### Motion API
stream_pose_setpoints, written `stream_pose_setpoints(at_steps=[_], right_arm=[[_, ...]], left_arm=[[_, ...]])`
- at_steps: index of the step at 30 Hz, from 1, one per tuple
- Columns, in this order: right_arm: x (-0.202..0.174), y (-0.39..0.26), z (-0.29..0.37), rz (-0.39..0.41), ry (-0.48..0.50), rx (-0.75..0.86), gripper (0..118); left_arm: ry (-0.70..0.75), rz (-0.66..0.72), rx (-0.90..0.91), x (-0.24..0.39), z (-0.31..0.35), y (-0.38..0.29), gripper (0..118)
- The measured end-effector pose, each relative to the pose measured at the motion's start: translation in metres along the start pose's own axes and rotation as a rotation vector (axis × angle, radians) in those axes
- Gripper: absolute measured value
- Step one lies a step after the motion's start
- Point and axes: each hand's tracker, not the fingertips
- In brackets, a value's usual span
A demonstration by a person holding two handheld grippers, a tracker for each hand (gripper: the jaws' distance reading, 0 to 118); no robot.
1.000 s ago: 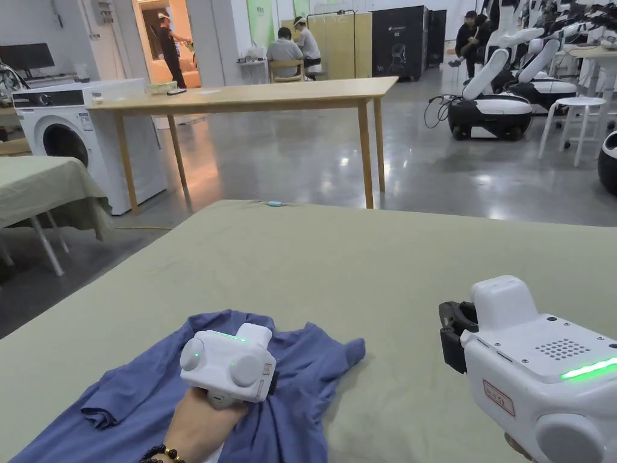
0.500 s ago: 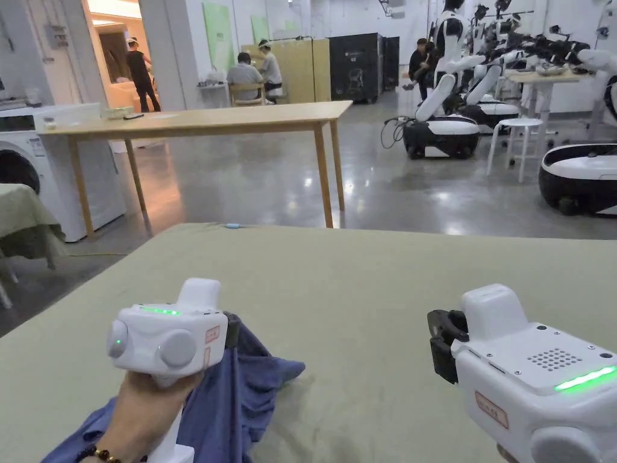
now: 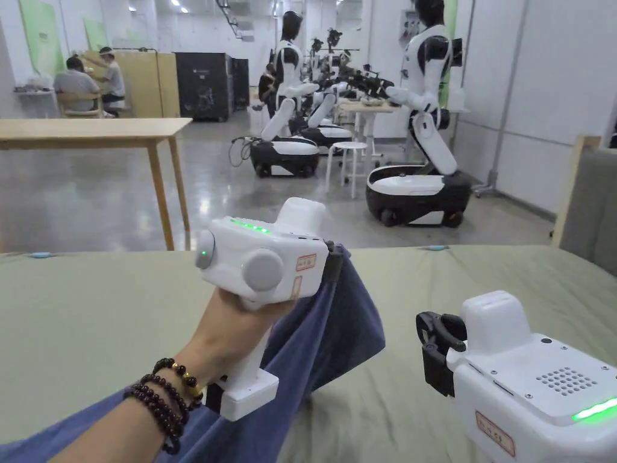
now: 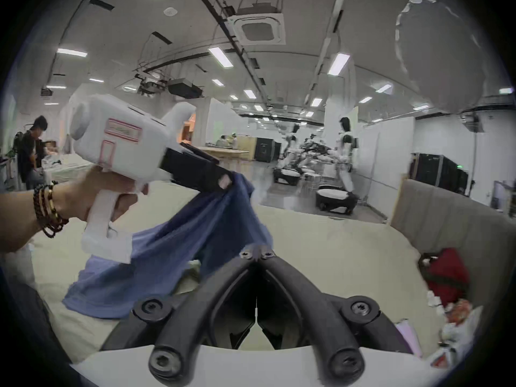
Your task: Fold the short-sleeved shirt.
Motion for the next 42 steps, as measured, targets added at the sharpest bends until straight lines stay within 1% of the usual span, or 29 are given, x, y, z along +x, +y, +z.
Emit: stream_pose_setpoints(at_steps=[2, 5, 7, 9, 10, 13, 15, 17, 19, 20, 21, 22, 23, 24, 25, 26, 28, 31, 32, 34, 36, 37, 38, 39, 40, 41, 42], right_arm=[[0.033, -0.004, 0.014, 0.001, -0.071, -0.007, 0], [0.081, -0.013, 0.032, -0.012, -0.176, -0.02, 0], [0.107, -0.02, 0.04, -0.033, -0.228, -0.034, 0], [0.127, -0.03, 0.046, -0.055, -0.254, -0.049, 0], [0.135, -0.034, 0.048, -0.06, -0.261, -0.052, 0], [0.149, -0.047, 0.048, -0.07, -0.288, -0.069, 0], [0.153, -0.054, 0.046, -0.082, -0.286, -0.081, 0], [0.152, -0.058, 0.045, -0.087, -0.28, -0.088, 0], [0.149, -0.06, 0.043, -0.08, -0.272, -0.092, 0], [0.147, -0.06, 0.042, -0.075, -0.269, -0.093, 0], [0.145, -0.059, 0.042, -0.07, -0.266, -0.09, 0], [0.143, -0.058, 0.042, -0.065, -0.262, -0.087, 0], [0.139, -0.056, 0.041, -0.061, -0.258, -0.082, 0], [0.137, -0.054, 0.04, -0.061, -0.257, -0.079, 0], [0.134, -0.052, 0.039, -0.064, -0.252, -0.073, 0], [0.131, -0.049, 0.038, -0.069, -0.239, -0.066, 0], [0.123, -0.044, 0.036, -0.074, -0.219, -0.05, 0], [0.108, -0.04, 0.032, -0.066, -0.192, -0.029, 0], [0.102, -0.04, 0.03, -0.065, -0.184, -0.027, 0], [0.09, -0.042, 0.027, -0.075, -0.15, -0.024, 0], [0.078, -0.043, 0.026, -0.089, -0.117, -0.019, 0], [0.072, -0.045, 0.025, -0.087, -0.108, -0.017, 0], [0.067, -0.046, 0.024, -0.086, -0.1, -0.015, 0], [0.062, -0.047, 0.024, -0.087, -0.091, -0.014, 0], [0.058, -0.048, 0.023, -0.088, -0.084, -0.016, 0], [0.054, -0.049, 0.022, -0.093, -0.074, -0.018, 0], [0.05, -0.048, 0.021, -0.098, -0.064, -0.02, 0]], left_arm=[[-0.095, -0.017, -0.004, 0.039, -0.043, 0.007, 0], [-0.169, -0.082, -0.048, 0.095, -0.102, -0.001, 0], [-0.151, -0.116, -0.122, 0.122, -0.138, -0.022, 0], [-0.156, -0.143, -0.233, 0.142, -0.172, -0.057, 0], [-0.158, -0.166, -0.27, 0.149, -0.183, -0.073, 0], [-0.138, -0.173, -0.36, 0.158, -0.209, -0.125, 0], [-0.125, -0.166, -0.397, 0.16, -0.218, -0.15, 0], [-0.117, -0.144, -0.42, 0.156, -0.22, -0.162, 0], [-0.112, -0.131, -0.416, 0.152, -0.218, -0.159, 0], [-0.118, -0.117, -0.408, 0.15, -0.215, -0.153, 9], [-0.118, -0.094, -0.37, 0.146, -0.208, -0.145, 30], [-0.129, -0.069, -0.33, 0.142, -0.198, -0.133, 90], [-0.138, -0.046, -0.298, 0.135, -0.186, -0.12, 118], [-0.144, -0.015, -0.274, 0.128, -0.175, -0.11, 115], [-0.15, 0.01, -0.253, 0.12, -0.156, -0.099, 116], [-0.141, 0.056, -0.162, 0.105, -0.125, -0.087, 118], [-0.098, 0.054, -0.09, 0.081, -0.079, -0.07, 118], [-0.023, 0.103, 0.013, 0.047, -0.01, -0.084, 118], [0.024, 0.153, 0.044, 0.033, 0.013, -0.09, 118], [0.093, 0.22, 0.064, 0.007, 0.066, -0.109, 118], [0.17, 0.263, 0.077, -0.016, 0.112, -0.13, 114], [0.225, 0.27, 0.096, -0.023, 0.133, -0.141, 101], [0.279, 0.259, 0.1, -0.029, 0.151, -0.151, 72], [0.343, 0.245, 0.109, -0.034, 0.165, -0.161, 19], [0.404, 0.234, 0.099, -0.039, 0.174, -0.169, 0], [0.47, 0.188, 0.123, -0.045, 0.184, -0.175, 0], [0.414, 0.235, 0.093, -0.053, 0.191, -0.18, 0]])
